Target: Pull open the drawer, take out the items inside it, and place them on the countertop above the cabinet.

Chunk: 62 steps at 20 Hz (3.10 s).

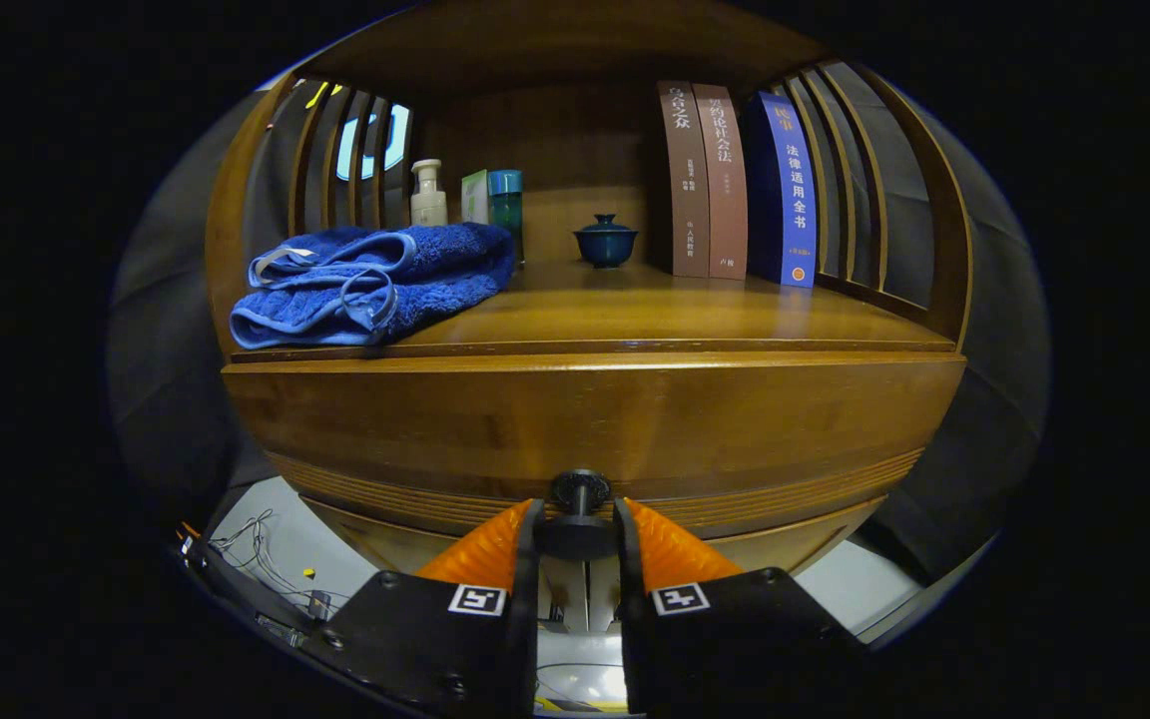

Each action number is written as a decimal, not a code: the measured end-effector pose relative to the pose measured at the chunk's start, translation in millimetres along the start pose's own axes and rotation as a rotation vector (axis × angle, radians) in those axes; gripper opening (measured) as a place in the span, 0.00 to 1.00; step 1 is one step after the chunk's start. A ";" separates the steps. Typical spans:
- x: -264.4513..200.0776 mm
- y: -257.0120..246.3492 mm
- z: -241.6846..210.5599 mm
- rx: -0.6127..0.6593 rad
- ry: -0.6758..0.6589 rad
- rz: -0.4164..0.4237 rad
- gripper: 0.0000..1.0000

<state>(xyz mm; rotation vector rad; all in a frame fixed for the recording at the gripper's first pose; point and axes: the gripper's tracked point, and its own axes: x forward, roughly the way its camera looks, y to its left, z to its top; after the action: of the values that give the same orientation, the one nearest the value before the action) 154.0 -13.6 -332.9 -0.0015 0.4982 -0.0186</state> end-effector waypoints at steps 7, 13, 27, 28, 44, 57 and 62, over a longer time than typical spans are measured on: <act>-6.8 0.6 -6.5 -0.012 0.027 -0.001 0.29; -47.7 2.5 -24.1 -0.011 0.070 -0.001 0.29; -145.0 1.9 -67.5 0.009 0.155 -0.003 0.29; -148.6 2.3 -69.0 0.013 0.157 -0.003 0.29; -173.2 0.4 -61.9 0.065 0.147 0.010 0.86; -118.3 6.8 81.0 0.085 0.087 0.031 0.97; -62.5 7.7 59.8 0.089 0.291 0.007 0.98</act>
<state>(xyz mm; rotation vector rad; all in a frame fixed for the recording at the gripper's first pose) 127.8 -4.9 -250.5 0.0913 0.7878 -0.0344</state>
